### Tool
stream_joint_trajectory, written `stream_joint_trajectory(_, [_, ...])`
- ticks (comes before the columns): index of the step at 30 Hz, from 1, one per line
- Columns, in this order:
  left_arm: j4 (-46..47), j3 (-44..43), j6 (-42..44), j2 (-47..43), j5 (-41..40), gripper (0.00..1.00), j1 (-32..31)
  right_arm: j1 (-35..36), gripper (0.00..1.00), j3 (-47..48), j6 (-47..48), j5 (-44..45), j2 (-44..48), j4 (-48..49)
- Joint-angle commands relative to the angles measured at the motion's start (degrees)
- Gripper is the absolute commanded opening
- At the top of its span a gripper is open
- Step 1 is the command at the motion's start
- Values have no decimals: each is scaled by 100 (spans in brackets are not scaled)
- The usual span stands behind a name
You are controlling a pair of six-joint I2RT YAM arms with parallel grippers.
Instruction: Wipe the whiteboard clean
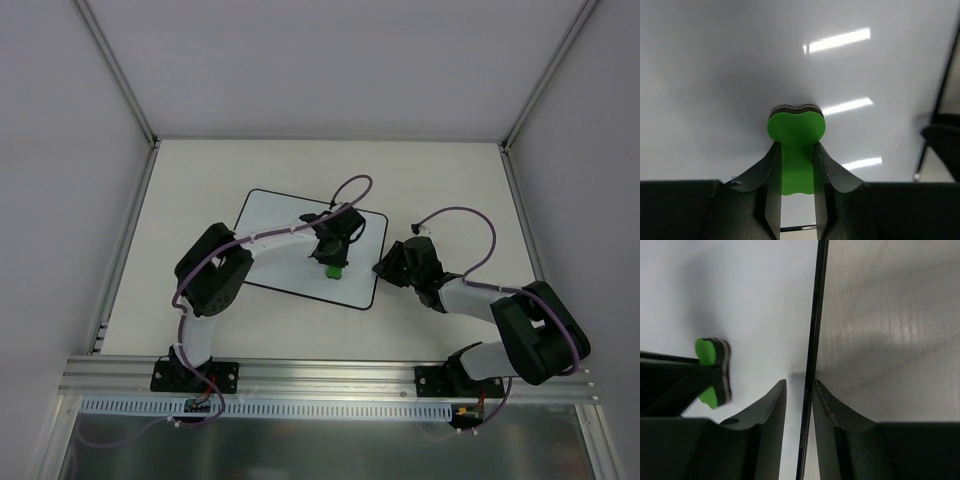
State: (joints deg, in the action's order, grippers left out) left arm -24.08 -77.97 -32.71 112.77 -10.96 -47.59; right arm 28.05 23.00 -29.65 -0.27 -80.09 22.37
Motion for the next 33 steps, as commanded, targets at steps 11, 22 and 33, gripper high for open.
stream_joint_trajectory(11, [-132,564,-351,-315,377,0,-181,69,33,-411,73,89,-428,-1218])
stream_joint_trajectory(22, [-203,1706,88,-1881,-503,0,1171,69,33,-384,91,89,-560,-1095])
stream_joint_trajectory(33, [367,2136,20,-1390,-12,0,1885,69,33,-411,82,-140,-639,-998])
